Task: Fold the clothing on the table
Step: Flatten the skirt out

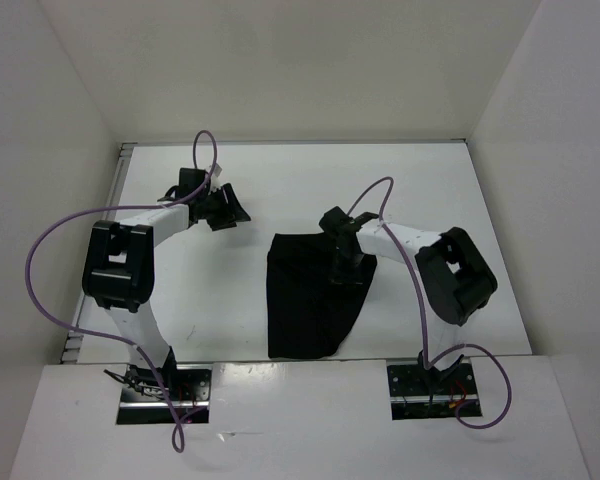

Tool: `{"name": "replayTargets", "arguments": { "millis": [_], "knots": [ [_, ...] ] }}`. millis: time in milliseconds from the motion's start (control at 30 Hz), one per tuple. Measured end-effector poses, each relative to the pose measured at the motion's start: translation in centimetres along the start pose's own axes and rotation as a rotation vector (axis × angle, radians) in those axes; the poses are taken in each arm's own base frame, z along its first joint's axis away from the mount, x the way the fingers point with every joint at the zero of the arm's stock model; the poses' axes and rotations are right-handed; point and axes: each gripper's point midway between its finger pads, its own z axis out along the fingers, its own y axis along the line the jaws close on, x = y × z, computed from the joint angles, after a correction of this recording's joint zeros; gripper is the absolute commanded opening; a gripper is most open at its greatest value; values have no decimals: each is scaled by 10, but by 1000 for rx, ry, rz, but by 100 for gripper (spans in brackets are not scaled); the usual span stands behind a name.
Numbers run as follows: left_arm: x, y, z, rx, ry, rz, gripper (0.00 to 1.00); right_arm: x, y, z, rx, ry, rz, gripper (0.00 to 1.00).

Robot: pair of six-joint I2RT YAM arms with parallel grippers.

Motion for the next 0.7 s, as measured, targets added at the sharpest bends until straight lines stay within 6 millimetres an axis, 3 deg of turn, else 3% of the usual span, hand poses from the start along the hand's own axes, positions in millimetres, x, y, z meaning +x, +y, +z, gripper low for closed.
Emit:
{"name": "replayTargets", "arguments": {
  "millis": [33,100,167,267,333,433,533,700],
  "knots": [
    [-1,2,-3,-10,-9,-11,61,3,-3,-5,9,4,3,42],
    [0,-2,-12,-11,-22,-25,60,2,-4,-21,-1,-12,3,47],
    [-2,-20,-27,22,-41,-1,57,-11,4,-45,-42,-60,-1,49],
    [2,-64,-53,139,-59,68,56,-55,28,-89,-132,-189,-13,50],
    [16,-91,-68,225,-40,111,56,-83,40,-114,-167,-277,-51,51],
    [45,-111,-82,307,18,145,56,-119,53,-134,-171,-372,-136,51],
    [64,-113,-89,326,73,140,56,-138,55,-117,-113,-376,-223,51],
    [79,-116,-104,342,95,142,56,-140,50,-57,-34,-253,-318,51]
  ]
}}
